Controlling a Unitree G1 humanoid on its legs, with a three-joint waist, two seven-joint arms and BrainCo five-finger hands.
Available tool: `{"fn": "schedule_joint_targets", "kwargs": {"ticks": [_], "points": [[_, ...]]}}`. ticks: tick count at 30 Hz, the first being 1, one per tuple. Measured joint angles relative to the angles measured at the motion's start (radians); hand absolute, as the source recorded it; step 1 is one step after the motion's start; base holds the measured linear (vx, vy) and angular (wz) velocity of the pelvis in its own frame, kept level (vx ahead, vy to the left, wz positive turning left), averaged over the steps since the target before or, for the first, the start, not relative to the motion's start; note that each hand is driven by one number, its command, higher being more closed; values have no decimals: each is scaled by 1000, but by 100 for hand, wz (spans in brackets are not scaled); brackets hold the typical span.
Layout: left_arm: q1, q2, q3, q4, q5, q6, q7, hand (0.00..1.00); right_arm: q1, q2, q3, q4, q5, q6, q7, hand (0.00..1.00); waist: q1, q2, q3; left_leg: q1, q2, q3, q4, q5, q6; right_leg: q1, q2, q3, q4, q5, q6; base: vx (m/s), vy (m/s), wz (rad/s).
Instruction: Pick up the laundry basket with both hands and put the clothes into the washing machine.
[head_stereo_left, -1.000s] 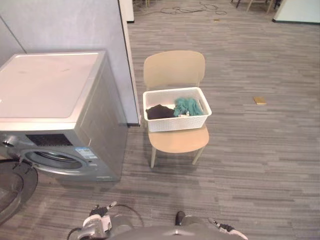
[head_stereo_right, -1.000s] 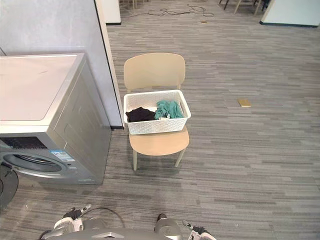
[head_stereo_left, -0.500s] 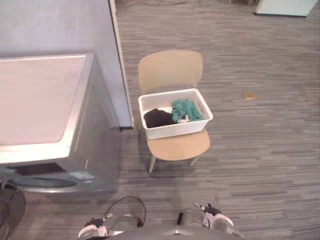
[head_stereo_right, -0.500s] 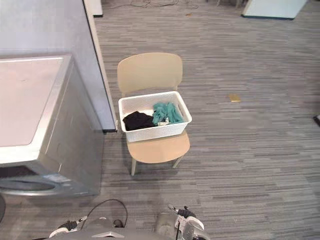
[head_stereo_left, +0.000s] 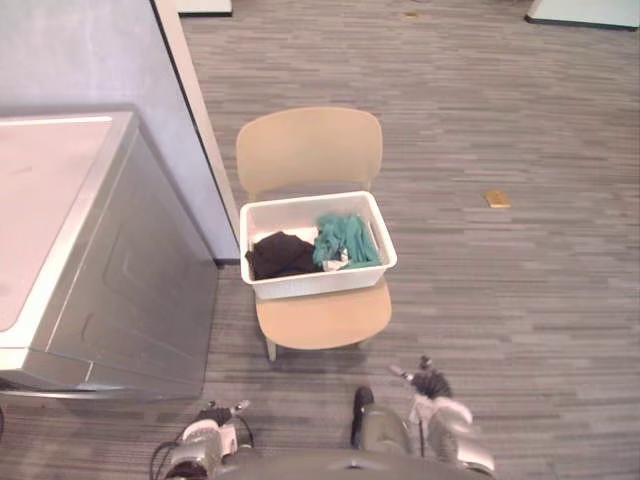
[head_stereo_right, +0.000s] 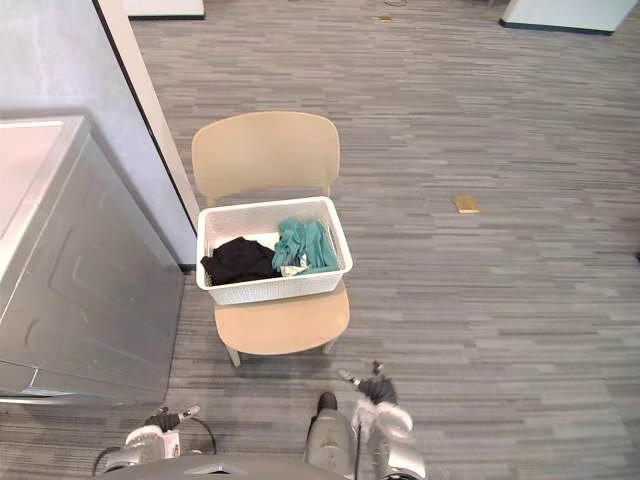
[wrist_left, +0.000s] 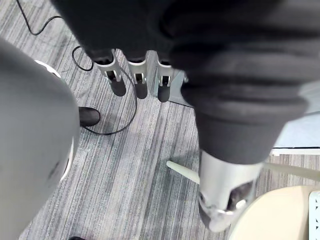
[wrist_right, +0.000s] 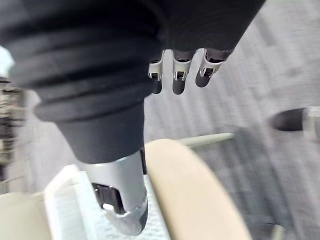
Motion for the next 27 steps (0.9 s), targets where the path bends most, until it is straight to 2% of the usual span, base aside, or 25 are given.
{"fn": "schedule_joint_targets", "kwargs": {"ticks": [2,4,7,10,12,13,18,19,22,27], "points": [[5,0,1,3,0,0,1,0,-27,-44,17,-94,-37,-27,0,0,3,7,-10,-18,5,-29,3,7,1,6,3,-20,-25,3,-4,27,-137,26],[6,8,-6,4,13,0,1,0,-89,-87,71,-171,-74,-62,-2,0,3,17,-17,-67,6,-64,1,9,-1,7,4,-50,-85,46,-5,-17,-18,29],[6,36,-16,8,36,0,1,0,-186,-100,159,-193,-116,-71,-2,0,7,-5,-2,-128,4,-89,-4,18,-18,4,5,-78,-171,113,-6,-69,27,31],[-29,57,-35,1,40,-2,5,0,-367,-130,294,-195,-140,-84,-5,0,29,-19,42,-192,-3,-138,-4,29,-36,4,1,-120,-256,181,-16,-112,26,42],[-63,67,-54,-3,38,-5,21,0,-526,-159,378,-184,-157,-95,-7,0,48,-10,93,-236,-10,-168,4,31,-40,2,-3,-145,-296,211,-19,-193,1,41],[-72,68,-66,-26,38,-12,29,0,-656,-203,433,-146,-175,-104,-8,0,49,1,132,-268,-16,-190,3,31,-40,-4,-8,-166,-321,229,-16,-156,-5,35],[-104,102,-101,-60,14,-37,59,0,-995,-400,483,98,-234,-100,-23,0,68,5,225,-353,-35,-238,3,62,-48,-35,-17,-199,-377,288,-24,-156,-12,29],[-104,116,-118,-62,-11,-39,76,0,-1082,-474,515,178,-236,-88,-45,0,67,15,253,-373,-36,-255,2,72,-52,-44,-16,-214,-382,299,-33,-66,-12,22],[-103,123,-126,-64,-44,-42,102,0,-1177,-531,518,257,-271,-75,-51,0,69,26,288,-403,-37,-268,4,80,-53,-69,-16,-219,-383,311,-36,-23,-3,8],[-109,131,-153,-75,-103,-66,120,0,-1298,-559,528,356,-273,-54,-89,0,77,41,320,-470,-38,-273,13,90,-56,-131,-15,-218,-384,321,-47,-9,2,-1]]}}
